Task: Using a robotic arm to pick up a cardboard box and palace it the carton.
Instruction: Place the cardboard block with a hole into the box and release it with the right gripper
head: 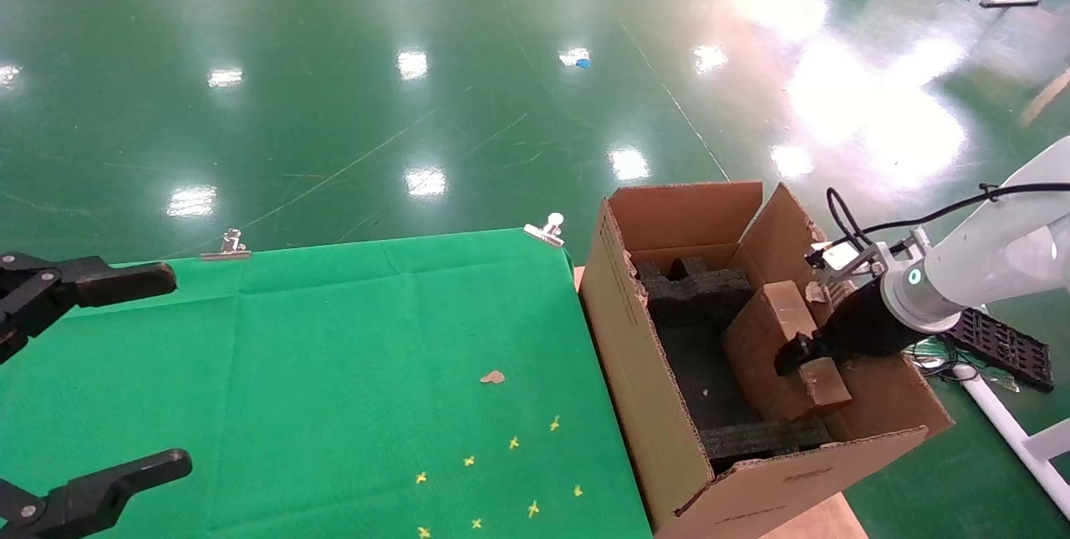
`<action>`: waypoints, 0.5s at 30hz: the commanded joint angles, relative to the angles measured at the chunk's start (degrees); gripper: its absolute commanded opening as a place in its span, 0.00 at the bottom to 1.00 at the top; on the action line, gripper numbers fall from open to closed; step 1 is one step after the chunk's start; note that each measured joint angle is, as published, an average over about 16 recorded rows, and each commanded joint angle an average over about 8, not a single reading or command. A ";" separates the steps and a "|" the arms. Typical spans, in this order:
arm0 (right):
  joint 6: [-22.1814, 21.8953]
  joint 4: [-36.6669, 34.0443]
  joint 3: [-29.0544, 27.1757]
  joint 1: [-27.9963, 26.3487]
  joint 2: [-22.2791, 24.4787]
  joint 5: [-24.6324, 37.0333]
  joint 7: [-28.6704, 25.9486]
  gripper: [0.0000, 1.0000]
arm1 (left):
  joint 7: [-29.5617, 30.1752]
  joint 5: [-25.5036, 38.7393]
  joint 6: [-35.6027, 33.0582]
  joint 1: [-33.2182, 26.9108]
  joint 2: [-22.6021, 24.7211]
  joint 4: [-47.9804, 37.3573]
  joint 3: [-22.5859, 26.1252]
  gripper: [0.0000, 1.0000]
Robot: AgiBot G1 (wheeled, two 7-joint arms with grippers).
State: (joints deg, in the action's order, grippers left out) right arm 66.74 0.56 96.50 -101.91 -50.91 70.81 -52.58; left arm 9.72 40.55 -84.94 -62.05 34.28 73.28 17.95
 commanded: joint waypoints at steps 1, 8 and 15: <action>0.17 -0.08 0.02 -0.25 0.00 0.02 0.01 1.00 | 0.00 0.00 0.00 0.00 0.00 0.00 0.00 1.00; 1.46 0.44 -0.22 -4.53 0.42 -0.27 1.79 1.00 | -0.01 -0.01 0.01 0.00 -0.01 0.00 0.02 1.00; 4.20 2.11 -0.76 -15.22 1.72 -0.81 6.50 1.00 | -0.02 -0.02 0.01 -0.01 -0.01 0.00 0.03 1.00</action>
State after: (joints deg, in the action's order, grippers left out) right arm 70.86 2.79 95.78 -117.24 -49.19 70.11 -46.12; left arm 9.70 40.53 -84.93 -62.06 34.27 73.28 17.98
